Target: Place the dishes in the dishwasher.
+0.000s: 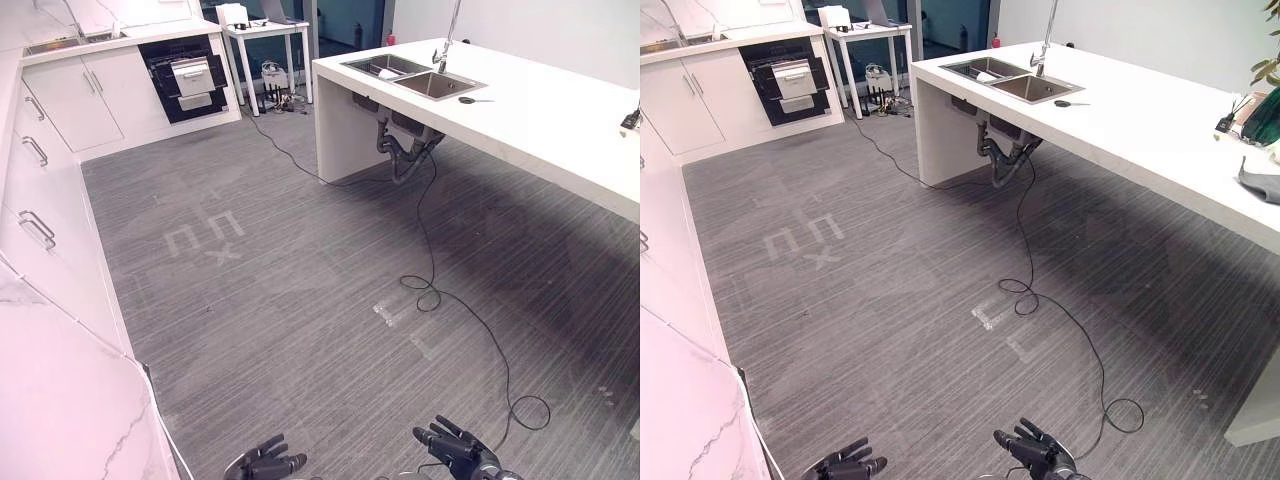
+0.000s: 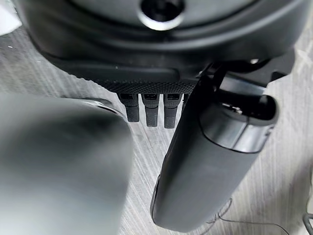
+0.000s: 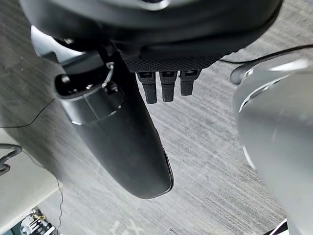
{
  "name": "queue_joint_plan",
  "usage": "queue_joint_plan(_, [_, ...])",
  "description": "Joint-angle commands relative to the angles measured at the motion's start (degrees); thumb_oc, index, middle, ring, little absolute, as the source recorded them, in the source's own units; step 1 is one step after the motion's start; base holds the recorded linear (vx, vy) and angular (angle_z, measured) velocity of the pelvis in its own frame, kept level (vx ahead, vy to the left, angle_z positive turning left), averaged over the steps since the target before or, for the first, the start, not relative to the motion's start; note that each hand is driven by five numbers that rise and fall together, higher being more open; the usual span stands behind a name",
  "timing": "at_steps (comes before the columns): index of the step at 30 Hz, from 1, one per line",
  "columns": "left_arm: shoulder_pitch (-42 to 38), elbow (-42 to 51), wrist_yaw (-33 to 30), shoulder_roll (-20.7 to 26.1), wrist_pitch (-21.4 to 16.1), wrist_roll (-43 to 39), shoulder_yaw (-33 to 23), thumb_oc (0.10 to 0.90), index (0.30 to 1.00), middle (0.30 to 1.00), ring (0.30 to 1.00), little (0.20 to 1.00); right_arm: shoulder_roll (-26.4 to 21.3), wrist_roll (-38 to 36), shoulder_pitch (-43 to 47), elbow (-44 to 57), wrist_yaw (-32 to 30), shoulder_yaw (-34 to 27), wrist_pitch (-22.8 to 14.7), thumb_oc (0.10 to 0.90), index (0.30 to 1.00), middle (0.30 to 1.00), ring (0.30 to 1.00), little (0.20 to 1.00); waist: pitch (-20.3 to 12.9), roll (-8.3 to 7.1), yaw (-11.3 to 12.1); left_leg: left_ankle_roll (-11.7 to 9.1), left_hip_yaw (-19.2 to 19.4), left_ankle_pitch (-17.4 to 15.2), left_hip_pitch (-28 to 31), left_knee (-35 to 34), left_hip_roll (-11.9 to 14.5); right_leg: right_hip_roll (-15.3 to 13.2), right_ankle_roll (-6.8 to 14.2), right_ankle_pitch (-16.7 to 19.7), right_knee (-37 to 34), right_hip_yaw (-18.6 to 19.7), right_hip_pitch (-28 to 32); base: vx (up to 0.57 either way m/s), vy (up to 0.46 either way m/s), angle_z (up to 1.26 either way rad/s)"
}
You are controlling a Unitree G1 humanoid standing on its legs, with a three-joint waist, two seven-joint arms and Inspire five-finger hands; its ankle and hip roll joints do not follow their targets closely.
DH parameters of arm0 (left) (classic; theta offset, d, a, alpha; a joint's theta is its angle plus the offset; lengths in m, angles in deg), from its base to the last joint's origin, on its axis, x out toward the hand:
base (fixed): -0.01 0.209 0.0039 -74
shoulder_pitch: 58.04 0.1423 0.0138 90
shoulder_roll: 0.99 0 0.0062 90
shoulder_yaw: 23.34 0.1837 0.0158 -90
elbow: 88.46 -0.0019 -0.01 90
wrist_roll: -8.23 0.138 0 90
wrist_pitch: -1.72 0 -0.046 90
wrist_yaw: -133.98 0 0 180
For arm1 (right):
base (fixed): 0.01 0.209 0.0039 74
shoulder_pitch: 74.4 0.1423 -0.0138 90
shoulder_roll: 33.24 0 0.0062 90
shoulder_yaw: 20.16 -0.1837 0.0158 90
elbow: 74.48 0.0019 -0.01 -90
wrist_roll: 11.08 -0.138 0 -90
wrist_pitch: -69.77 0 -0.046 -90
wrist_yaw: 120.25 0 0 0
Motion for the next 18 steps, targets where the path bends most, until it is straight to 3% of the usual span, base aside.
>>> queue_joint_plan(1, [-2.62,1.51,2.05,0.26,-1.46,-1.01,-1.63,0.8,0.9,0.9,0.9,0.9,-0.59,0.78,4.06,-0.06,1.91,-1.91,-2.96,0.8,0.9,0.9,0.9,0.9,-0.29,0.98,-0.56,-1.87,2.15,-5.77,1.49,0.93,1.57,0.16,3.77,-2.09,-1.03,-1.08,0.58,-0.02,-0.005,0.04])
queue_joint_plan(7, [-3.9,-4.28,-3.96,-0.88,1.16,2.17,-1.47,0.8,0.9,0.9,0.9,0.9,0.44,2.42,5.0,-5.71,2.3,-1.9,-3.42,0.8,0.9,0.9,0.9,0.9,-0.21,1.2,-0.74,-1.86,1.72,-5.69,1.07,0.93,1.47,0.4,3.47,-2.41,-1.03,-1.14,0.48,-0.01,-0.039,0.07])
queue_joint_plan(12, [-4.81,-6.62,-3.84,-1.28,0.68,3.53,-0.2,0.8,0.9,0.9,0.9,0.9,0.47,3.69,4.6,-10.56,5.17,-2.06,-4.49,0.8,0.9,0.9,0.9,0.9,-0.11,1.75,-1.45,-2.2,1.5,-5.53,1.76,0.93,1.94,0.96,2.77,-3.01,-1.03,-1.2,1.08,0.05,-0.106,0.12])
queue_joint_plan(15, [-5.97,-4.07,-3.93,-1.39,1.12,0.52,0.13,0.8,0.9,0.9,0.9,0.9,-0.4,6.69,4.76,-10.31,3.53,-1.66,-5.56,0.8,0.9,0.9,0.9,0.9,0.31,1.84,-1.67,-2.5,0.76,-4.83,1.92,0.93,2.08,1.79,1.88,-3.27,-1.03,-0.72,1.0,0.0,-0.123,0.03])
queue_joint_plan(17, [-6.73,-1.86,-4.08,-1.38,1.02,-0.98,-0.28,0.8,0.9,0.9,0.9,0.9,-1.1,8.02,5.44,-8.18,2.95,-0.93,-5.15,0.8,0.9,0.9,0.9,0.9,1.18,1.55,-1.59,-2.6,0.38,-3.99,2.38,0.93,1.64,2.17,1.07,-3.28,-1.03,-0.25,0.96,-0.01,-0.167,0.28])
queue_joint_plan(18, [-7.93,0.05,-3.28,-1.4,0.41,-1.06,-0.47,0.8,0.9,0.9,0.9,0.9,-1.82,8.1,6.65,-5.78,0.92,0.75,-4.51,0.8,0.9,0.9,0.9,0.9,2.71,0.01,-1.04,-1.98,1.2,-1.55,2.64,0.93,0.39,1.47,-0.13,-3.05,-1.03,0.86,1.02,-0.03,-0.22,0.27])
